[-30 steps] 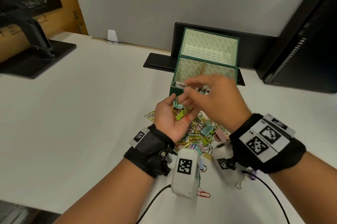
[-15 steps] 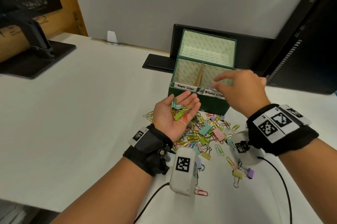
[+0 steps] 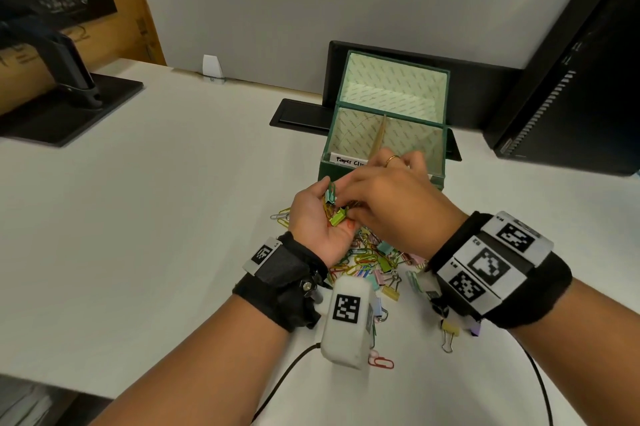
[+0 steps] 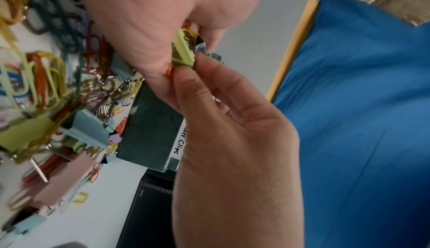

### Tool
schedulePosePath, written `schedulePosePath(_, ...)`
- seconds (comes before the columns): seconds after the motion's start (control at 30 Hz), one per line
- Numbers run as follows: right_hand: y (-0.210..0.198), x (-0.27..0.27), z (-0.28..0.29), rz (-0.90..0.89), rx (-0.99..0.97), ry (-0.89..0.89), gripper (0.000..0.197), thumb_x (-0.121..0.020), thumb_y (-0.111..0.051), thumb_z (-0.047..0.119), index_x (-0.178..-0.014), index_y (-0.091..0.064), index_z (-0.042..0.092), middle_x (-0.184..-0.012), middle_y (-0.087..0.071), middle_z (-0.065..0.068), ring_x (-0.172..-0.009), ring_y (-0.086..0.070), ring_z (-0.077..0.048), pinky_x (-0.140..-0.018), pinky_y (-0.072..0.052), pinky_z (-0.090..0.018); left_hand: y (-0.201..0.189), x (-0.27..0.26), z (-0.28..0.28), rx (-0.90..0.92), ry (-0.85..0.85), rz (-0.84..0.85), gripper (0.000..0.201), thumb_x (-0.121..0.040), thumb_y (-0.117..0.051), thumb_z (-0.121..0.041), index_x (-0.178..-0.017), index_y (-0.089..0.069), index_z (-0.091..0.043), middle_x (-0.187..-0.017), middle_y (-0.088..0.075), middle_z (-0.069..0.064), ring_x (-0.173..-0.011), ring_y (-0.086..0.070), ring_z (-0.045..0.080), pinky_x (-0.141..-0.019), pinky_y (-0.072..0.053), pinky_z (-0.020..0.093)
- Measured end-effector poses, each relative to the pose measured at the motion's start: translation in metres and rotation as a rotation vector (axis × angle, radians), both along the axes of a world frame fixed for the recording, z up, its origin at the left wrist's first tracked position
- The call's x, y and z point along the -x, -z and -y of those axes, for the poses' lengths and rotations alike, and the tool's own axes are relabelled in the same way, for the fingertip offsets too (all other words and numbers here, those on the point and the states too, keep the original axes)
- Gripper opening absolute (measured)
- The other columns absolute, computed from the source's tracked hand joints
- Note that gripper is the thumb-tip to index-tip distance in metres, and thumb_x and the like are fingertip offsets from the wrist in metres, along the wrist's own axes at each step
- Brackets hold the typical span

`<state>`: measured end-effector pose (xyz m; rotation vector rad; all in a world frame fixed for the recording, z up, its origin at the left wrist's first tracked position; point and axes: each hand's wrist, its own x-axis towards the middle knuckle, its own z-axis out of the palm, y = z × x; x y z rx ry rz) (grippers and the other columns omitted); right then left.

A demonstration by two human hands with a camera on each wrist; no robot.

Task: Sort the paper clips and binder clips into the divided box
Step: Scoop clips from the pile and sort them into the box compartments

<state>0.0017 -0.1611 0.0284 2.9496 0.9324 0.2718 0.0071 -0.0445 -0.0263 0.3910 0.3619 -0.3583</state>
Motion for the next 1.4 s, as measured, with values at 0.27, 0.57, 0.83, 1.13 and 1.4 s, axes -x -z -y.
schedulePosePath(0.27,-0.013,-0.005,0.01,-0.061,-0.407,0.087,0.013,-0.089,-0.063,0.042,-0.1,-0.069,0.039,-0.092,-0.068,0.021,-0.101,-0.053,-0.005,-0.099,-0.026,-0.04,-0.003,0.002,-0.002,0.107,0.007,0.076,0.044,-0.102,-0.032,-0.028,-0.103,-0.059,0.007,-0.082,-0.069,0.022,-0.067,-0.07,0.028,-0.08,-0.057,0.04)
schedulePosePath(0.57,-0.04,-0.048,0.059,0.271,-0.669,0.369,0.014,-0.089,-0.061,0.038,-0.099,-0.069,0.033,-0.085,-0.065,0.019,-0.097,-0.061,-0.017,-0.099,-0.039,-0.049,0.0,-0.002,-0.002,0.04,0.018,0.035,0.045,-0.101,-0.035,-0.028,-0.111,-0.062,0.006,-0.1,-0.07,0.023,-0.087,-0.068,0.033,-0.08,-0.055,0.047)
schedulePosePath(0.83,-0.022,-0.026,0.042,0.032,-0.461,0.315,0.014,-0.092,-0.058,0.038,-0.097,-0.071,0.037,-0.099,-0.07,0.018,-0.105,-0.059,-0.017,-0.101,-0.038,-0.046,0.001,-0.004,-0.001,0.045,0.01,0.037,0.045,-0.101,-0.034,-0.028,-0.109,-0.062,0.007,-0.099,-0.07,0.024,-0.082,-0.071,0.033,-0.08,-0.055,0.047)
schedulePosePath(1.13,-0.006,0.014,-0.008,-0.108,-0.102,0.06,0.026,-0.086,-0.057,0.053,-0.105,-0.068,0.038,-0.09,-0.067,0.013,-0.1,-0.05,-0.013,-0.095,-0.035,-0.039,-0.003,0.0,-0.003,-0.053,0.041,0.053,0.043,-0.102,-0.031,-0.03,-0.108,-0.063,-0.002,-0.078,-0.071,0.015,-0.07,-0.069,0.022,-0.068,-0.056,0.033)
schedulePosePath(1.4,-0.001,0.018,-0.018,-0.01,-0.085,0.127,0.03,-0.086,-0.054,0.047,-0.113,-0.062,0.038,-0.094,-0.068,0.01,-0.1,-0.057,-0.015,-0.094,-0.034,-0.038,0.001,-0.002,-0.004,-0.02,0.045,0.052,0.044,-0.1,-0.034,-0.032,-0.12,-0.061,-0.004,-0.115,-0.064,0.018,-0.111,-0.06,0.03,-0.096,-0.048,0.041)
